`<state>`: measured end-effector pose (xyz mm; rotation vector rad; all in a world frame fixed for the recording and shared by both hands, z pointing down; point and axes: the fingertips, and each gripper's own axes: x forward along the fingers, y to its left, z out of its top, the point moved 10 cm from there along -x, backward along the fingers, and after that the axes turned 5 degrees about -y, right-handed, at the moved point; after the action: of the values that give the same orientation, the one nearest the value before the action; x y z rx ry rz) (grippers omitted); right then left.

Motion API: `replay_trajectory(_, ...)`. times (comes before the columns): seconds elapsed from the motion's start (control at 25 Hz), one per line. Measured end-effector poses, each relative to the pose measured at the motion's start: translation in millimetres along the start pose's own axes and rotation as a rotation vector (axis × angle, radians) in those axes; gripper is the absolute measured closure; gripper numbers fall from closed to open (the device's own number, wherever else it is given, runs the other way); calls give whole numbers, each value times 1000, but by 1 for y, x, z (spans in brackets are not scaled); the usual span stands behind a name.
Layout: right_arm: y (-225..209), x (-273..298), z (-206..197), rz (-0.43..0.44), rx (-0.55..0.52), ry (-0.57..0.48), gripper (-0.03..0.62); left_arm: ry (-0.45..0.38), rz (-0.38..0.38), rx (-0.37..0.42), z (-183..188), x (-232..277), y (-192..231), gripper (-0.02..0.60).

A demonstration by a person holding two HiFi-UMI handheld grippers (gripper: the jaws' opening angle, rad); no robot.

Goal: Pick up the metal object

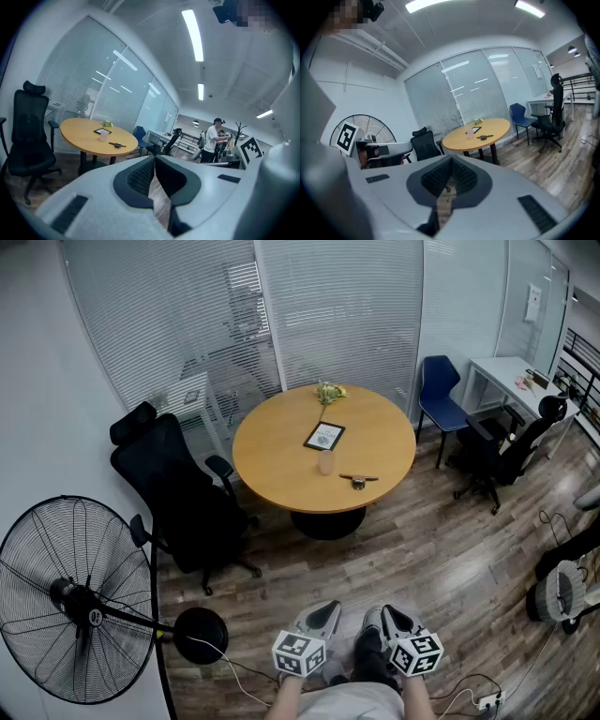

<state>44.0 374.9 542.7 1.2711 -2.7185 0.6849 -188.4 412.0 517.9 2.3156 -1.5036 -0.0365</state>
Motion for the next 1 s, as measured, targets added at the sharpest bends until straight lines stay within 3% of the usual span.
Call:
replay_trajectory(0.28, -4, 18, 6, 11, 0, 3, 597, -7, 72, -41, 4, 6, 14, 572)
replay_trajectory(0.48, -5, 27, 13, 20, 63, -46, 597, -6, 71, -4, 15, 13, 23, 571)
replay_trajectory(0.72, -11, 50, 18, 43, 37, -49, 594, -3, 75, -13, 23, 40, 39, 569)
replay_trajectory(0.8, -17, 52, 17, 48, 34, -36, 550, -2, 67, -17, 22, 52, 38, 569)
replay_trajectory(0.88, -24, 55, 16, 45, 33, -32, 545, 4, 54, -23, 22, 66, 38, 561)
replay_trajectory(1.0, -34, 65, 19, 45, 35, -28, 509, 27, 36, -28, 23, 91, 42, 453)
